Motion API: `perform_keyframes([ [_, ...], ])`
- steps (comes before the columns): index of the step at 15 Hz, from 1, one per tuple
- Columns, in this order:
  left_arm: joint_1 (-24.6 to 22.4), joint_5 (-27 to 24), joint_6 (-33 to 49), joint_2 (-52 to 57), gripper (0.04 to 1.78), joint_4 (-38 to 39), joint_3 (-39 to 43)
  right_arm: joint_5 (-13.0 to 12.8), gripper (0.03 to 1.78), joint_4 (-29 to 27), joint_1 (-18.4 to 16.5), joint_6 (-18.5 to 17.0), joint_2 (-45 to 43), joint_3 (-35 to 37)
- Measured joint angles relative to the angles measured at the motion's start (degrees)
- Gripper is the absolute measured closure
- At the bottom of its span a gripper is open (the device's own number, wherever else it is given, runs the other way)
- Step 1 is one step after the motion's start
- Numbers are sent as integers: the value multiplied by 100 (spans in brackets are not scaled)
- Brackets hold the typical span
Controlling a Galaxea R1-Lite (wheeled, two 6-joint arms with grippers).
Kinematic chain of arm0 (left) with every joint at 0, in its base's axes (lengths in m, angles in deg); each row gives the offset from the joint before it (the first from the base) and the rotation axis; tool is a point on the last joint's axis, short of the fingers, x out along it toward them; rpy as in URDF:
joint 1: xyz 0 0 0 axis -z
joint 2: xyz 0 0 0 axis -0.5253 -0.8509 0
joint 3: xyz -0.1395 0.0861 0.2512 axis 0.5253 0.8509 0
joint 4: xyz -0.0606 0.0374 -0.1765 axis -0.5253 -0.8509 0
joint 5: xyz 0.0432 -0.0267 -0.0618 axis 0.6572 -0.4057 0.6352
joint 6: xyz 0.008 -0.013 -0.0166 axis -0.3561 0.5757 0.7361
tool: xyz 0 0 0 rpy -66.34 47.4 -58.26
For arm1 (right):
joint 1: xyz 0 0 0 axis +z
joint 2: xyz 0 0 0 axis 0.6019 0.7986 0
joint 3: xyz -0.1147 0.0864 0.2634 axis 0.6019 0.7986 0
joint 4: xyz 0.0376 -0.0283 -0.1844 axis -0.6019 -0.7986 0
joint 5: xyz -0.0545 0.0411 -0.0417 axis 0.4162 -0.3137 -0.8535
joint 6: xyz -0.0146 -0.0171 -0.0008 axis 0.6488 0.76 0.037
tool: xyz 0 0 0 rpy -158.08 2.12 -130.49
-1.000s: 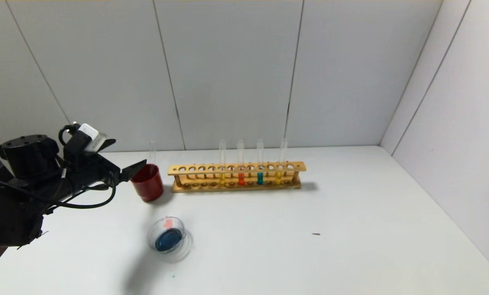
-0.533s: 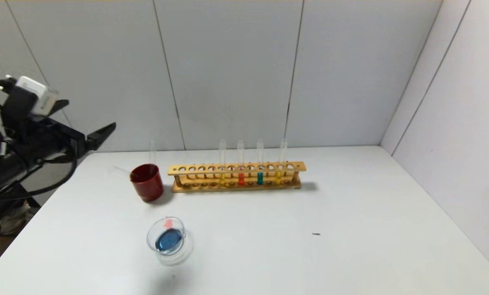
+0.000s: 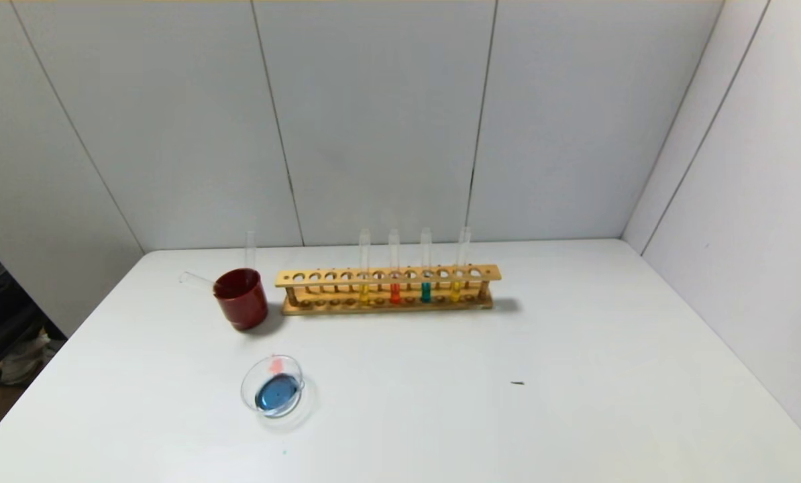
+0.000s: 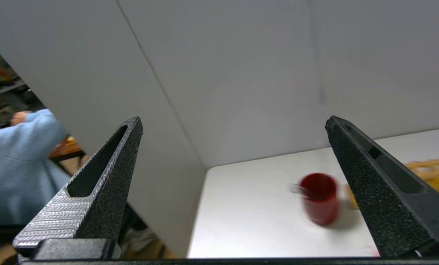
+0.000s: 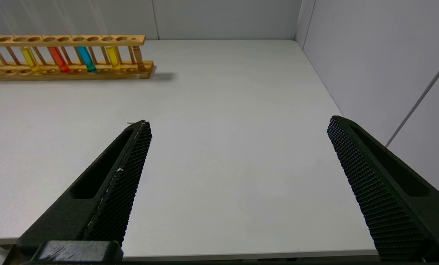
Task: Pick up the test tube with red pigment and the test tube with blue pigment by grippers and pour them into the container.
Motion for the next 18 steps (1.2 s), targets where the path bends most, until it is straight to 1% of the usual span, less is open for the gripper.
perform_keyframes([
  [1, 138, -158, 295, 569, 7, -491, -60, -2, 6, 0, 0, 0, 0, 0],
  [2, 375, -278, 516, 984, 7, -862, -110, -2, 6, 0, 0, 2, 0, 0],
  [4, 978, -423, 785, 1712, 7, -1481, -148, 0, 6, 0, 0, 0, 0, 0],
  [5, 1085, -440, 808, 1987, 7, -1686, -55, 0, 6, 0, 0, 0, 0, 0],
  [6, 1080, -435, 827, 2206, 7, -1848, 95, -2, 6, 0, 0, 0, 0, 0],
  [7, 975, -444, 857, 2392, 7, -1925, 238, 0, 6, 0, 0, 0, 0, 0],
  [10, 798, -466, 877, 2831, 7, -1942, 640, 0, 6, 0, 0, 0, 0, 0],
  [13, 740, -438, 916, 3476, 7, -1883, 1296, -2, 6, 0, 0, 0, 0, 0],
  [15, 713, -267, 997, 3894, 7, -1724, 1999, 0, 6, 0, 0, 2, 0, 0],
  [18, 694, 105, 1078, 4136, 7, -956, 3232, 0, 6, 0, 0, 2, 0, 0],
])
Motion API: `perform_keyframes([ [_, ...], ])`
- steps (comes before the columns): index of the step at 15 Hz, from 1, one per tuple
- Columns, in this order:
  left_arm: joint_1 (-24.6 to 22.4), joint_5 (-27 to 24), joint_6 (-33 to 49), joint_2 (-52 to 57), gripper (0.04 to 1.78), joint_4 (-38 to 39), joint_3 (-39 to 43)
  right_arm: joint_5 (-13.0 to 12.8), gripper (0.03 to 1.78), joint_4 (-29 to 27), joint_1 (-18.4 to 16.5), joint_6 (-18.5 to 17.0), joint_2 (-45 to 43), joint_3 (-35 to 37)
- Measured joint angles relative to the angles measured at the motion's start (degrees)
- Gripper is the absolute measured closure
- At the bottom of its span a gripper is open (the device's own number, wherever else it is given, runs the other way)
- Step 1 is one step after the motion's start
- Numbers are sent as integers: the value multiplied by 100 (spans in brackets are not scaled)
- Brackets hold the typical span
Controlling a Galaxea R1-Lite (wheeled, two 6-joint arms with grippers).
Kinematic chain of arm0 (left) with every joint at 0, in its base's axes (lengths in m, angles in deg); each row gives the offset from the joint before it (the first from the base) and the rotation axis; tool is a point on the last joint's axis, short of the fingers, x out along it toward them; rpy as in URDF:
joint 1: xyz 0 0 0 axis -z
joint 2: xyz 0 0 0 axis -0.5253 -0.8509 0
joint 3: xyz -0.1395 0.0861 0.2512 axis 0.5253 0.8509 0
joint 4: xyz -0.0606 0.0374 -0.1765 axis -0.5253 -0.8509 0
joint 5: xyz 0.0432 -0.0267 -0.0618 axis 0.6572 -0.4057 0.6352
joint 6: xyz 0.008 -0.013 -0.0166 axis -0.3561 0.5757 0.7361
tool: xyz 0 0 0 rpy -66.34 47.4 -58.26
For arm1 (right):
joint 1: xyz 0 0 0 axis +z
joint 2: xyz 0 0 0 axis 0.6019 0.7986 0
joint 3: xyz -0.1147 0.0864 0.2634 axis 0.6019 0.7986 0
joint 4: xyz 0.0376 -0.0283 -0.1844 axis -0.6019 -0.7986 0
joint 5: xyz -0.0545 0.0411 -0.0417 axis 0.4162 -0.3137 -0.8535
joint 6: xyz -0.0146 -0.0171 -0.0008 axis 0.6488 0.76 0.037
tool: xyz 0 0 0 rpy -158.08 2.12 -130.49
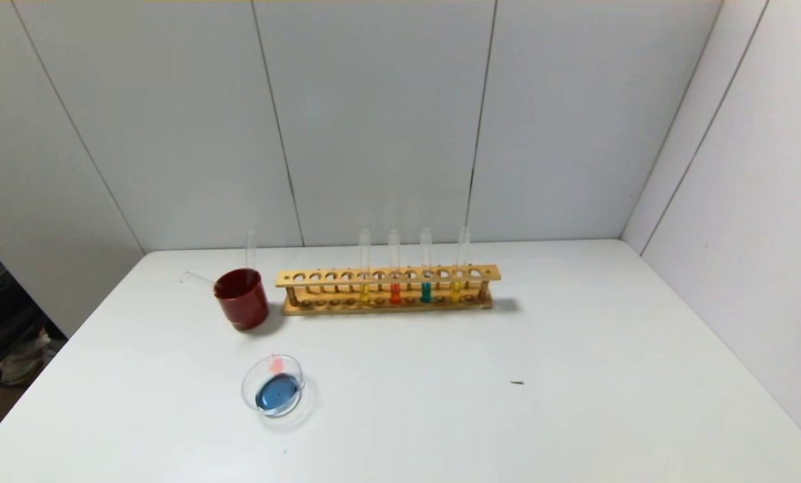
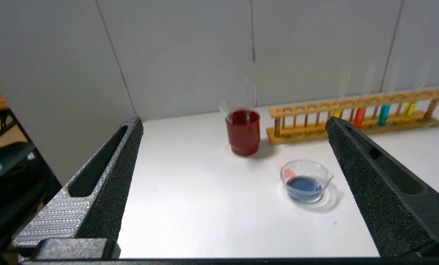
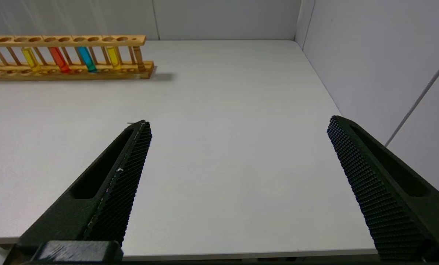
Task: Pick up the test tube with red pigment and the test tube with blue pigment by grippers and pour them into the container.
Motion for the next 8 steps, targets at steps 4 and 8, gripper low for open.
perform_keyframes([
  [4, -16, -45, 61, 78, 7, 41, 956, 0, 6, 0, 0, -2, 0, 0],
  [8, -26, -215, -83, 90, 7, -923, 820, 0, 6, 0, 0, -2, 0, 0],
])
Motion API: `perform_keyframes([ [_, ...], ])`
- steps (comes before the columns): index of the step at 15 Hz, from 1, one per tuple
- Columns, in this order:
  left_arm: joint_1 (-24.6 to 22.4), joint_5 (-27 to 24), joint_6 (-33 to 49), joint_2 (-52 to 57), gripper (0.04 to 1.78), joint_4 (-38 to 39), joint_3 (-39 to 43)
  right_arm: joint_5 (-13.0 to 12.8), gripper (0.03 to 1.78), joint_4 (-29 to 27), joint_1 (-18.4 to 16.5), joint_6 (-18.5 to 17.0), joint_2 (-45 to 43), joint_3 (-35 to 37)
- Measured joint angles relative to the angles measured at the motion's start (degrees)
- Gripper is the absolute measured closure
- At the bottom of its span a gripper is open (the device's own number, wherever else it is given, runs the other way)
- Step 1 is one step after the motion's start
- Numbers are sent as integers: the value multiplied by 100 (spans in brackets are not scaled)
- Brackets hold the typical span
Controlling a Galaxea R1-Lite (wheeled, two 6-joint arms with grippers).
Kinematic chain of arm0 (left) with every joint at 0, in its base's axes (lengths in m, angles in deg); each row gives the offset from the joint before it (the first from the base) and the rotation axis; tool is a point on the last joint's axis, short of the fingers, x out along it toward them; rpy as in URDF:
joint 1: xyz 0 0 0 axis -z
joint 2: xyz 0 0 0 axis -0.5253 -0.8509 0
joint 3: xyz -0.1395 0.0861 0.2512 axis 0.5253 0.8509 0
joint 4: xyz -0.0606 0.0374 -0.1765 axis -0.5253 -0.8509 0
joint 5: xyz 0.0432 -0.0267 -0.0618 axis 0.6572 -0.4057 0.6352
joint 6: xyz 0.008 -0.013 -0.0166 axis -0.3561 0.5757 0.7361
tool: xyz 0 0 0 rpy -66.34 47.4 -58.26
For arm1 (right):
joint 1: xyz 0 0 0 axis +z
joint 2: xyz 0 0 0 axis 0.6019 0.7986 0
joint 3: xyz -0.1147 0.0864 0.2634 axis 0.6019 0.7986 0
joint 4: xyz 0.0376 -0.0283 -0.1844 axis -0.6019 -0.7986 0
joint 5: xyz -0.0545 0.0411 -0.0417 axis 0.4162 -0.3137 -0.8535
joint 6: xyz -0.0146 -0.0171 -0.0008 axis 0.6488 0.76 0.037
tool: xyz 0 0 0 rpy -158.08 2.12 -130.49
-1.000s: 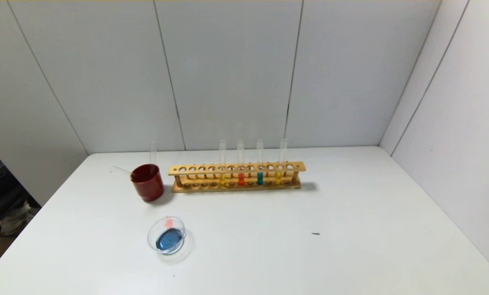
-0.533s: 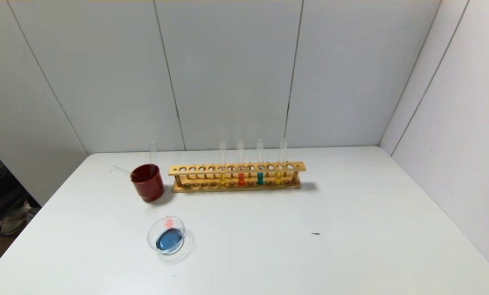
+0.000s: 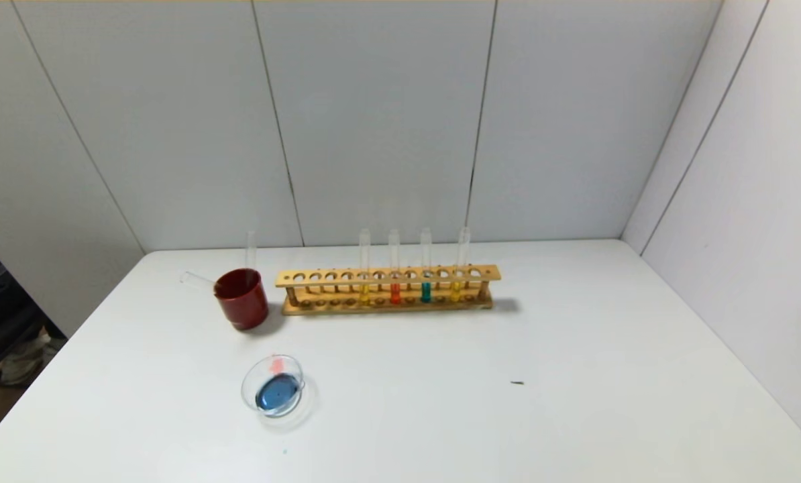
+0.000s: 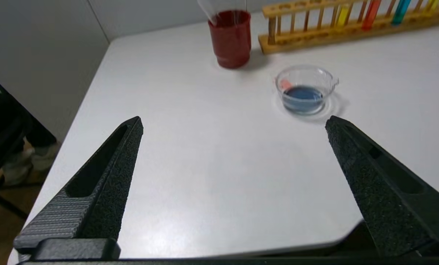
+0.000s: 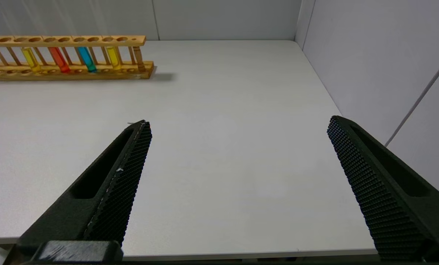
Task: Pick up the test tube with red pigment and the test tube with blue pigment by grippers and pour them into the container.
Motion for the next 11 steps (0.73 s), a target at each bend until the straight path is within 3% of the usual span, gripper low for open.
perform_keyframes([
  [3, 5, -61, 30, 5, 7, -783, -280, -2, 6, 0, 0, 13, 0, 0],
  [11, 7, -184, 24, 5, 7, -948, -358, 0, 6, -4, 0, 18, 0, 0],
])
